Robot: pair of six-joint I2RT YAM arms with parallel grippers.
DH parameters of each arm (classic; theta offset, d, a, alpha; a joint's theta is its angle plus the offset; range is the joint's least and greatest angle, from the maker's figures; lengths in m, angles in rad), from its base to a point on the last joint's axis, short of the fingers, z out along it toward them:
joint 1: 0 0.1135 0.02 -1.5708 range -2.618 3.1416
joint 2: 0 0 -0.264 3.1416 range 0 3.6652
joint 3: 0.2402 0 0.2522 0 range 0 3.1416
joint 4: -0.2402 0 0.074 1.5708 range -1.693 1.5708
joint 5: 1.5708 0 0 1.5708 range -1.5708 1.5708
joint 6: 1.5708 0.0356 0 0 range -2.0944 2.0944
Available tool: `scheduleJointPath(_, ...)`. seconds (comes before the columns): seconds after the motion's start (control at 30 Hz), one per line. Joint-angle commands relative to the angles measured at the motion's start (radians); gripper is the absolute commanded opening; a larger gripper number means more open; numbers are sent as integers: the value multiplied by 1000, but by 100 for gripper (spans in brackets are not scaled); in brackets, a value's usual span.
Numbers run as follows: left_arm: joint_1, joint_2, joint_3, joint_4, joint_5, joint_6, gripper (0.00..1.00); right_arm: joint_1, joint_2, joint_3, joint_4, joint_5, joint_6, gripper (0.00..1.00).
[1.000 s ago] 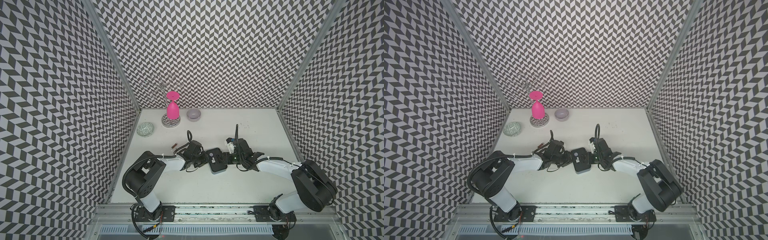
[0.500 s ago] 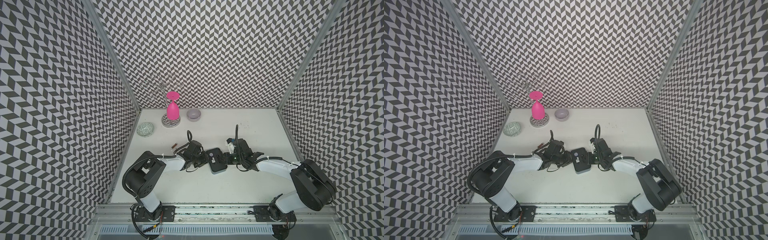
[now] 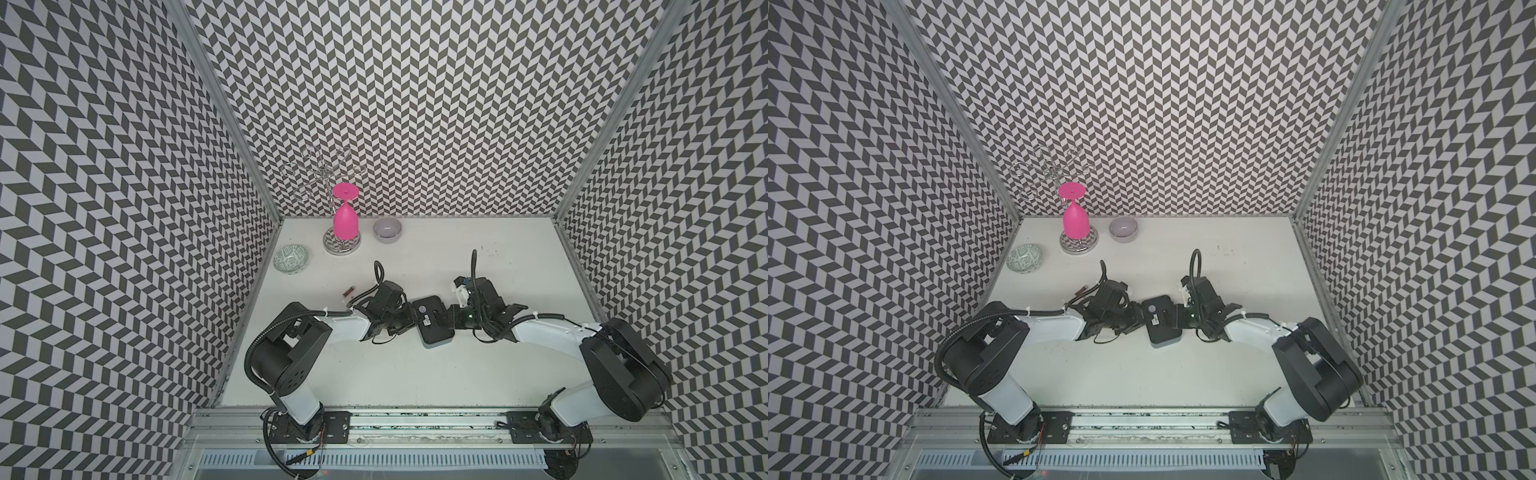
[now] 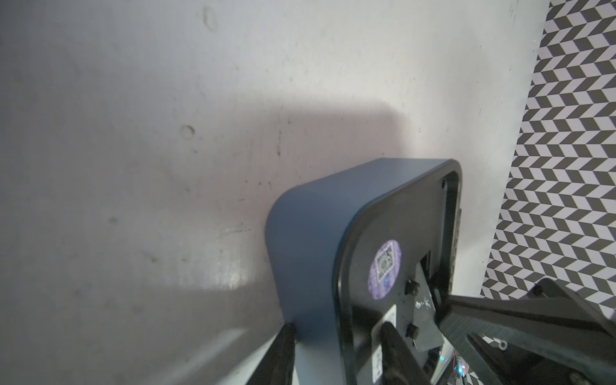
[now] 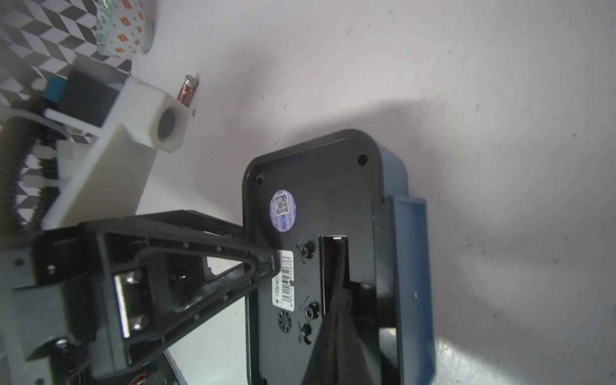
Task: Insert the battery into the alarm
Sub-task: Remove the cover from the alarm.
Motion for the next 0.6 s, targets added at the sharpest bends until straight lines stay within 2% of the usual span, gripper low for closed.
scheduleJointPath(0.0, 0, 24, -15, -42, -18, 13, 42, 8, -19, 5, 18, 17, 10, 0)
scheduleJointPath(0.43, 5, 26, -12, -41, -16, 18, 42, 6, -82, -4, 40, 58, 15, 0)
scheduleJointPath(0.5, 5, 26, -12, -42, -16, 17, 42, 6, -68, 6, 36, 62, 8, 23)
scheduleJointPath(0.53, 6, 29, -12, -40, -16, 18, 42, 5, -54, 17, 27, 61, 2, 29)
scheduleJointPath(0.57, 5, 28, -12, -40, -16, 17, 42, 6, -38, 28, 20, 61, -2, 31)
